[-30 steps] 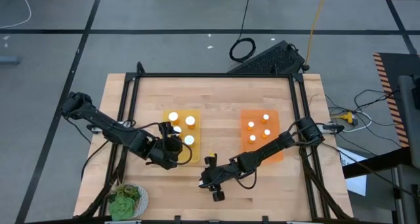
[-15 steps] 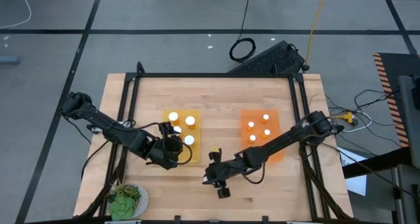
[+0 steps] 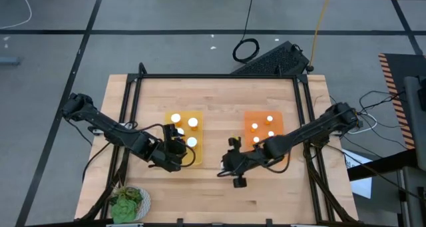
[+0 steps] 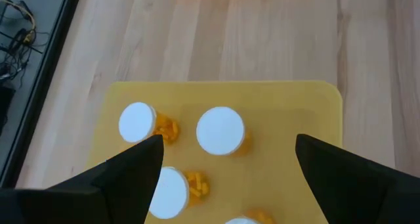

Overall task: Pick and place medicine bottles into bin by pill shape (circle, oval)
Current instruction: Put the small orange pill bottle into the orange bin

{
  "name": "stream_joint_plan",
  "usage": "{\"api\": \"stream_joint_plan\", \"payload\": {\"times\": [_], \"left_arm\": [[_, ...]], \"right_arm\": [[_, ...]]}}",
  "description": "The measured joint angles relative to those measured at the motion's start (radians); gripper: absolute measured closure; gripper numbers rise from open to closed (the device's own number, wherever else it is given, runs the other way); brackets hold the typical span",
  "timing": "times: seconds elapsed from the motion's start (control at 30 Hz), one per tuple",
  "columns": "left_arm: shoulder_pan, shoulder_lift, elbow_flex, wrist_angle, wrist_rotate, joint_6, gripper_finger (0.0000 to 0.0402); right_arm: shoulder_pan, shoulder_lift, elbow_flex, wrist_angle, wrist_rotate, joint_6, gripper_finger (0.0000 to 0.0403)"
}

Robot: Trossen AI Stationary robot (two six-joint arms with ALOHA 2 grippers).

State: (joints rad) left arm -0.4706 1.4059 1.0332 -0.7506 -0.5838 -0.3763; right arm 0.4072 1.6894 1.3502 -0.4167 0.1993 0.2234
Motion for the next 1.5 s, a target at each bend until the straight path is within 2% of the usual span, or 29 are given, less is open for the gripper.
{"api": "stream_joint_plan", "payload": {"times": [0.13,0.27,0.4,0.63,0.97,1.23,1.5], "left_arm": [[0.0,0.0,0.0,0.0,0.0,0.0,0.0051],[0.0,0.0,0.0,0.001,0.0,0.001,0.0051],[0.0,0.0,0.0,0.001,0.001,0.001,0.0051],[0.0,0.0,0.0,0.006,0.001,0.003,0.0051],[0.013,0.0,0.0,0.023,0.002,0.008,0.0051],[0.013,0.0,0.0,0.023,0.002,0.008,0.0051],[0.012,0.0,0.0,0.022,0.002,0.005,0.0051]], "right_arm": [[0.0,-0.058,-0.002,-0.096,0.041,0.007,0.0281],[0.0,-0.131,-0.062,-0.11,0.046,0.025,0.0281],[0.0,-0.227,-0.185,-0.062,0.088,0.045,0.0281],[0.0,-0.453,-0.407,0.041,0.091,0.096,0.0281],[0.0,-0.736,-0.657,0.038,0.117,0.187,0.0281],[0.0,-0.846,-0.767,0.039,0.118,0.185,0.0281],[0.0,-0.89,-0.801,-0.028,0.113,0.255,0.0281]]}}
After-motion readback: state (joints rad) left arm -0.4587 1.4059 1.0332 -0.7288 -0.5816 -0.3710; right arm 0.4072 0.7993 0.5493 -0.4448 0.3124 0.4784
